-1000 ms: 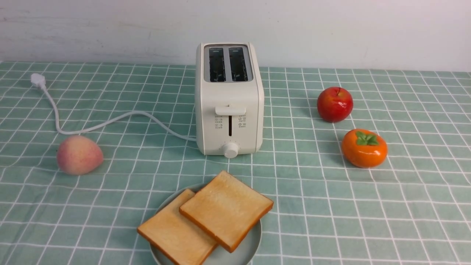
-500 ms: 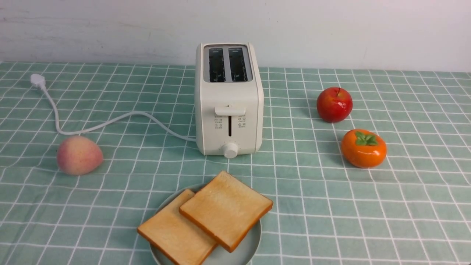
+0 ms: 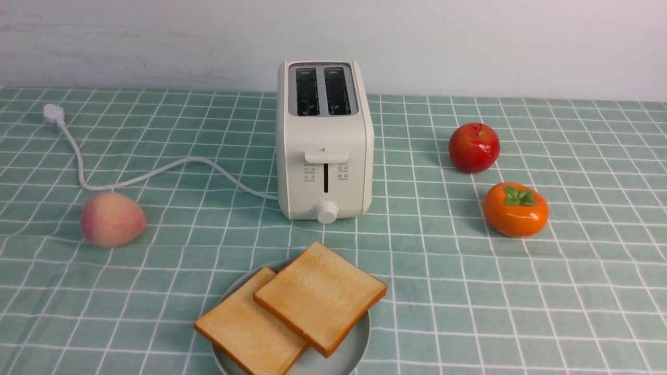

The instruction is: Take toasted bread from bread machine on blue coffee table place on plate.

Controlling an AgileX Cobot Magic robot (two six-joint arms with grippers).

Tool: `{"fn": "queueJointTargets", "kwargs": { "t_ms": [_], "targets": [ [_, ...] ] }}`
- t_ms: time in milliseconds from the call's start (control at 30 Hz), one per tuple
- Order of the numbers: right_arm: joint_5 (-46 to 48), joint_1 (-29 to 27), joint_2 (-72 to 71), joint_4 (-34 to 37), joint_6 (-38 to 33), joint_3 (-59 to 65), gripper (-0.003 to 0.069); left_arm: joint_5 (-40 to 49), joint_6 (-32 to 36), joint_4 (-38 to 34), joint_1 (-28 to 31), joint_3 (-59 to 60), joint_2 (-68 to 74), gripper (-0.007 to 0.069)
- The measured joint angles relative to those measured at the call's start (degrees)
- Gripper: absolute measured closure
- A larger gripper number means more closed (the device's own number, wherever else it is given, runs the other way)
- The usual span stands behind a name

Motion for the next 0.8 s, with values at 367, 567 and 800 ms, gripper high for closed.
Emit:
{"fn": "queueJointTargets", "kwargs": {
  "t_ms": [367,567,800],
  "targets": [
    [0.1,-0.2,0.0,-0.1,0.0,0.0,0.0474,0.0,0.0,0.0,0.0,0.0,0.0,0.0521],
    [0.1,-0.2,0.0,0.0,0.0,0.0,0.0464,0.0,0.0,0.0,0.0,0.0,0.0,0.0515],
    [0.1,-0.2,0.0,-0.1,0.0,0.0,0.0456,0.0,0.0,0.0,0.0,0.0,0.0,0.0508]
  ]
}}
